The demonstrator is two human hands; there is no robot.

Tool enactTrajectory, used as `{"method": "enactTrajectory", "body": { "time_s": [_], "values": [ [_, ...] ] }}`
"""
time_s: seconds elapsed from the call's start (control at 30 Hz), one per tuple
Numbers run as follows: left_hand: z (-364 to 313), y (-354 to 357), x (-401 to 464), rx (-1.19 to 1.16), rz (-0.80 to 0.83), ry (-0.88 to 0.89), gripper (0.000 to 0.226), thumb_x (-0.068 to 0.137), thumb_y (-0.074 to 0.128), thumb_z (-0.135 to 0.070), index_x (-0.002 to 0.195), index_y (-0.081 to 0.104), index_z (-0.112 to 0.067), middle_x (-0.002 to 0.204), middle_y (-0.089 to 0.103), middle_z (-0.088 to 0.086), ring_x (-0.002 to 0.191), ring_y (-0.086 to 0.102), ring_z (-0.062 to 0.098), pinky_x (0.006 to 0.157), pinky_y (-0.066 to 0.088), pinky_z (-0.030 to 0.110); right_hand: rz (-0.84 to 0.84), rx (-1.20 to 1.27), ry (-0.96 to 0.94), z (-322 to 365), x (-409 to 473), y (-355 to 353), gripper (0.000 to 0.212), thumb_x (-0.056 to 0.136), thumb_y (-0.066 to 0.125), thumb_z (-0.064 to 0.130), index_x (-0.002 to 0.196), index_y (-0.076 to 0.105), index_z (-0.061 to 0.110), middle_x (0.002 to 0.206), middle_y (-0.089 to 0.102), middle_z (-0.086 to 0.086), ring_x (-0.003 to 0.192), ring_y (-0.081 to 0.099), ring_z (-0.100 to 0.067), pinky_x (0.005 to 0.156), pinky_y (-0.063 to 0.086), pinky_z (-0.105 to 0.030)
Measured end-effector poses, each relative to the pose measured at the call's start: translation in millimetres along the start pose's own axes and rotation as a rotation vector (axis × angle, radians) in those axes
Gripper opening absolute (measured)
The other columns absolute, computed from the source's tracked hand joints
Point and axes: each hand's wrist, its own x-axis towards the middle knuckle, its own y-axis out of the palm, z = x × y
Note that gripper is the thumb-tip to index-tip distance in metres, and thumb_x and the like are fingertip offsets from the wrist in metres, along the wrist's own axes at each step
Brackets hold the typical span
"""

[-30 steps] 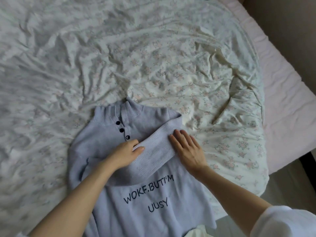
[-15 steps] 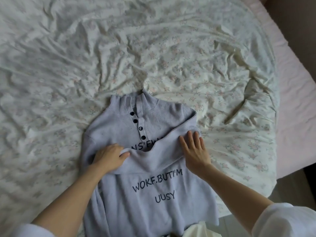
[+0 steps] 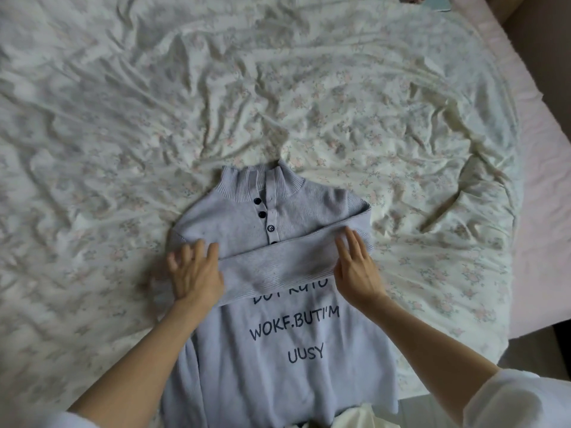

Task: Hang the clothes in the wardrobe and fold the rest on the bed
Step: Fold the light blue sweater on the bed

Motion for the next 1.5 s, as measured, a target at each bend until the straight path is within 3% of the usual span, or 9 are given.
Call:
{"method": "enactTrajectory", "body": {
  "time_s": [0.13,0.33,0.53,0.6,0.7,0.97,1.2,1.37,1.5],
  "values": [
    [-46.5,12.0,0.8,-0.054,0.070,0.241,0.064,0.091,0.045,-0.042,0.148,0.020,-0.031,0.159,0.004,0.002,0.145,0.005,0.028,0.113,0.006,0.056,0.075,-0.020,0.061,-11.6,18.4,3.5,0.059,0.099,0.027,0.024,0.151,0.000,0.014,0.158,-0.011,-0.012,0.144,-0.015,-0.028,0.118,-0.004,-0.042],
    [-109.0,35.9,11.6,-0.059,0.268,0.365,0.062,0.096,0.031,-0.049,0.148,-0.003,-0.043,0.155,-0.027,-0.001,0.140,-0.026,0.035,0.105,-0.006,0.070,0.223,0.036,0.203,-35.0,58.1,7.7,0.060,0.099,0.013,0.047,0.149,-0.013,0.027,0.156,-0.020,0.005,0.143,-0.020,-0.028,0.115,-0.008,-0.045],
    [-127.5,15.0,32.1,-0.148,0.069,0.401,0.051,0.093,0.043,-0.043,0.142,0.035,-0.029,0.160,-0.004,0.002,0.144,-0.016,0.033,0.107,-0.008,0.066,-0.242,0.565,0.397,-48.2,77.7,-22.1,0.051,0.097,0.035,0.008,0.146,0.025,0.008,0.148,0.031,-0.013,0.123,0.045,-0.030,0.096,0.042,-0.040],
    [-139.1,6.8,49.3,-0.140,0.026,0.495,0.058,0.095,0.039,-0.043,0.148,0.025,-0.026,0.160,-0.003,-0.002,0.144,-0.018,0.027,0.108,-0.011,0.064,-0.161,0.618,0.449,-53.1,82.9,-29.0,0.040,0.094,0.040,0.010,0.135,0.042,0.006,0.118,0.057,-0.014,0.103,0.056,-0.030,0.080,0.048,-0.035],
    [-161.5,1.4,70.8,-0.009,0.049,0.642,0.065,0.097,0.026,-0.050,0.151,0.001,-0.025,0.156,-0.016,-0.007,0.141,-0.026,0.023,0.110,-0.010,0.062,-0.161,0.560,0.455,-59.8,88.2,-32.3,0.010,0.092,0.040,0.009,0.093,0.051,0.008,0.082,0.054,-0.007,0.076,0.051,-0.027,0.055,0.032,-0.029],
    [-170.0,16.5,87.7,0.093,0.152,0.393,0.075,0.091,0.019,-0.067,0.148,-0.013,-0.030,0.157,-0.022,-0.004,0.143,-0.021,0.028,0.109,-0.007,0.064,-0.352,0.384,0.528,-85.7,90.2,-44.3,0.029,0.096,0.039,0.017,0.121,0.052,0.008,0.121,0.055,-0.012,0.098,0.056,-0.030,0.070,0.037,-0.031],
    [-135.1,21.2,44.8,-0.080,-0.212,0.506,0.072,0.081,0.067,-0.035,0.144,0.036,-0.020,0.151,0.033,0.012,0.138,0.029,0.039,0.104,0.016,0.070,-0.230,-0.029,-0.204,-38.1,18.6,-4.0,0.052,0.085,0.044,0.017,0.135,0.047,0.006,0.132,0.052,-0.021,0.124,0.049,-0.037,0.102,0.038,-0.058],
    [-87.6,52.9,12.7,-0.001,0.072,0.315,0.064,0.094,0.035,-0.053,0.145,-0.002,-0.041,0.155,-0.015,0.000,0.145,-0.005,0.035,0.107,0.001,0.070,0.129,-0.171,-0.055,-35.5,23.5,16.6,0.052,0.100,0.019,0.045,0.149,0.005,0.037,0.159,-0.003,0.001,0.145,-0.010,-0.033,0.114,-0.011,-0.047],
    [-52.8,47.5,1.7,-0.038,0.131,0.116,0.069,0.093,0.033,-0.054,0.147,-0.007,-0.037,0.156,-0.016,0.007,0.144,-0.012,0.037,0.107,-0.005,0.070,0.186,-0.200,0.085,-17.8,25.7,17.8,0.054,0.099,0.018,0.040,0.149,-0.002,0.036,0.159,-0.011,0.003,0.142,-0.016,-0.036,0.114,-0.007,-0.051]
  ]
}}
